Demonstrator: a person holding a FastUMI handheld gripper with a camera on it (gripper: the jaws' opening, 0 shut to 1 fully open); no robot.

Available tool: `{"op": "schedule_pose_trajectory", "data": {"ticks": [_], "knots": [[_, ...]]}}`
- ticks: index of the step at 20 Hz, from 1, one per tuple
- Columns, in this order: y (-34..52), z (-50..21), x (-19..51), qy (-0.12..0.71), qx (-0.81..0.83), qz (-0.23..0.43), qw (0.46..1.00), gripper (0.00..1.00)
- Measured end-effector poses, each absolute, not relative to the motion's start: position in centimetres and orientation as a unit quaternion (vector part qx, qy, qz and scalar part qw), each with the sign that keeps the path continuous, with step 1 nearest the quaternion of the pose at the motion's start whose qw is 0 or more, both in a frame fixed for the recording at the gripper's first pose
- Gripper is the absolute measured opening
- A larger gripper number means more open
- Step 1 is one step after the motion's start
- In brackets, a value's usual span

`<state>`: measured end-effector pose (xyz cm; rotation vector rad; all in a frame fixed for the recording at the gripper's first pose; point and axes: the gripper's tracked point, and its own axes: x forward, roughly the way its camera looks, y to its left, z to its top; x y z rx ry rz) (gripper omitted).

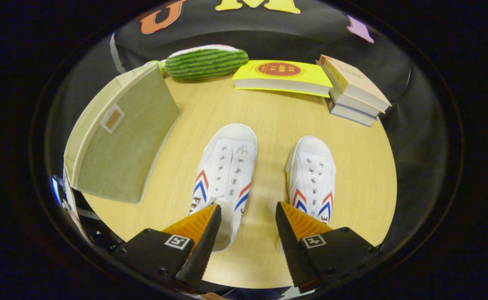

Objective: Open the storage box then place both shoes into the box .Put the left shoe in first, then the right shoe, with the right side of both shoes facing outward in a uniform manner.

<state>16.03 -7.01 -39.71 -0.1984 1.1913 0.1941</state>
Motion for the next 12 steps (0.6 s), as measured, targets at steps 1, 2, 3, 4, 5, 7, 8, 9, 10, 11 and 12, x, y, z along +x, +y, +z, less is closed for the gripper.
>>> {"op": "schedule_pose_trajectory", "data": {"ticks": [1, 2, 3, 4, 5, 7, 8, 9, 10, 11, 12], "knots": [[-6.9, -40.4, 16.3, 0.564, -0.092, 0.09, 0.816, 0.79], [-6.7, -41.1, 16.6, 0.57, -0.092, 0.088, 0.812, 0.75], [-6.6, -41.8, 16.9, 0.574, -0.095, 0.084, 0.809, 0.66], [-5.8, -42.7, 17.0, 0.582, -0.089, 0.095, 0.803, 0.58], [-4.9, -43.2, 16.7, 0.597, -0.074, 0.106, 0.792, 0.5], [-4.6, -42.9, 16.9, 0.601, -0.064, 0.076, 0.793, 0.33], [-4.6, -42.7, 17.0, 0.6, -0.067, 0.069, 0.794, 0.26], [-4.5, -42.7, 17.0, 0.596, -0.069, 0.069, 0.797, 0.2], [-4.6, -42.5, 16.9, 0.593, -0.066, 0.063, 0.8, 0.16], [-4.3, -42.2, 16.6, 0.594, -0.045, 0.066, 0.8, 0.09], [-3.9, -42.0, 16.4, 0.595, -0.018, 0.071, 0.801, 0.06]]}}
